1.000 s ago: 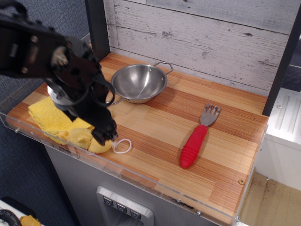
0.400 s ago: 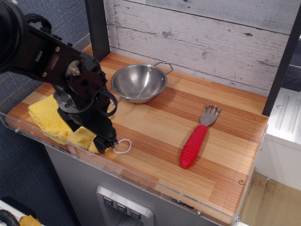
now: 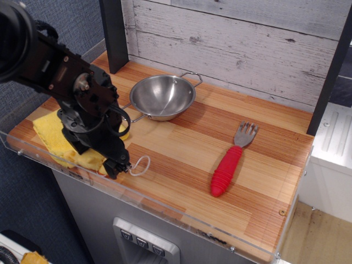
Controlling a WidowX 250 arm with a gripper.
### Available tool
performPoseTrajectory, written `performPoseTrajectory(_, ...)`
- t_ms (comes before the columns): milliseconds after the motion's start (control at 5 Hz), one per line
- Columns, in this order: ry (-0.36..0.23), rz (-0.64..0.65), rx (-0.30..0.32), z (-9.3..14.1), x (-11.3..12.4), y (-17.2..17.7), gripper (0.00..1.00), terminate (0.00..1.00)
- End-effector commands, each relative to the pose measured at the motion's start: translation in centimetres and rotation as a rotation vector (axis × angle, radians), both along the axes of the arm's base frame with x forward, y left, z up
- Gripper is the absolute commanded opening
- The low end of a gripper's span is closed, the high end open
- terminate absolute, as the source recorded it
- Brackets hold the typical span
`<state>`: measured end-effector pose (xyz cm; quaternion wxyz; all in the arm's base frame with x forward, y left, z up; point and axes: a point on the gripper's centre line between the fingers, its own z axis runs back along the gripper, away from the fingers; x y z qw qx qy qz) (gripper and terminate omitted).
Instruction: Put the mangoes in a pan.
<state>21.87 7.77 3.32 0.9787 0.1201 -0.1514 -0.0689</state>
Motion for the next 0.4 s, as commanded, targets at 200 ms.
performPoseTrajectory(200,-0.029,0.011,0.026,0.6,-0.04,0.55,0.0,0.0)
